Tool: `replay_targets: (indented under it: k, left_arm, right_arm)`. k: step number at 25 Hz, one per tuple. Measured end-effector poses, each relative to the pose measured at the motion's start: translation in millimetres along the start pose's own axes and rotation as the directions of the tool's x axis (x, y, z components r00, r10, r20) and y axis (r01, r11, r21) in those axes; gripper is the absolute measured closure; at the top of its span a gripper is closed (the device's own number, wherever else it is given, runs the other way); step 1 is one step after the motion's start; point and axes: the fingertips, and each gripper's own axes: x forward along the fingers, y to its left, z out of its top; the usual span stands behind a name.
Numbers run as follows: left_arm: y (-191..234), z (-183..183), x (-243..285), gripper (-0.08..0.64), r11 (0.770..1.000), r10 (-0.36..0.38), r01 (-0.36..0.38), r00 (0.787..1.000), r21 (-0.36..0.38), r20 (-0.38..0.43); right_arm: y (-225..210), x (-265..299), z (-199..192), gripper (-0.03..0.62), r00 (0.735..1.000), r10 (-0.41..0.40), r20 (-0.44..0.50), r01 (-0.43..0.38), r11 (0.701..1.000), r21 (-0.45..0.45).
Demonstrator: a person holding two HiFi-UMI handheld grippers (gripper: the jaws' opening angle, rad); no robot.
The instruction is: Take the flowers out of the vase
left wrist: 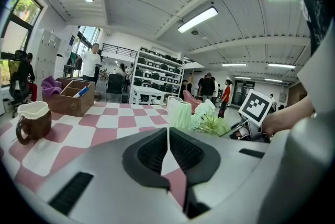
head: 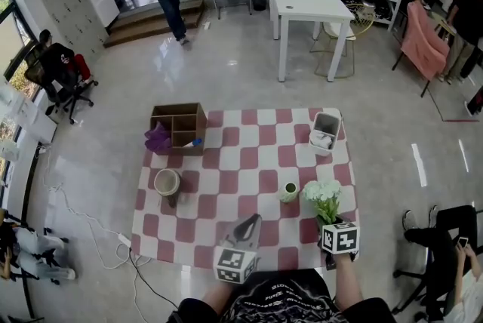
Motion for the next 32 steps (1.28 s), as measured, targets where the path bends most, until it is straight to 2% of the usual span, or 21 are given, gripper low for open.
replay_targets:
  k: [8, 13, 16, 21, 27, 32]
  left_arm:
    - [1, -2, -2, 0.54, 1.0, 0.003, -0.003, 1.0, 0.007, 0.012]
    - [-2, -1, -6, 0.54, 1.0, 0.0, 0.0, 1.0, 0.007, 0.018]
    - [-1, -6, -10, 0.54, 1.0, 0.004, -0.004, 1.0, 0.005, 0.014]
    - [-4, -3, -16, 0.54, 1.0, 0.0, 0.0, 1.0, -0.005, 0.02]
    - [-9, -1, -23, 0.54, 1.0, -0.013, 0.014, 0.999, -0.002, 0.032]
    - [-12, 9, -31, 0.54, 1.0, -0.028, 0.028, 0.997, -0.002, 0.065]
  right_arm:
    - [7, 5, -2, 0.416, 1.0, 0.004, 0.027, -0.003, 1.0, -0.016]
    - [16, 5, -1, 0.316, 0.999, 0.029, 0.037, -0.028, 0.999, -0.019]
    - [18, 3, -1, 0.234, 0.998, 0.031, 0.049, -0.03, 0.999, -0.012]
    - [18, -8, 1, 0.167, 0.994, 0.034, 0.107, -0.035, 0.999, 0.014]
    - [21, -35, 16, 0.155, 0.977, 0.036, 0.209, -0.042, 0.999, 0.025]
    - [28, -67, 32, 0.155, 0.948, 0.036, 0.315, -0.039, 0.999, 0.004]
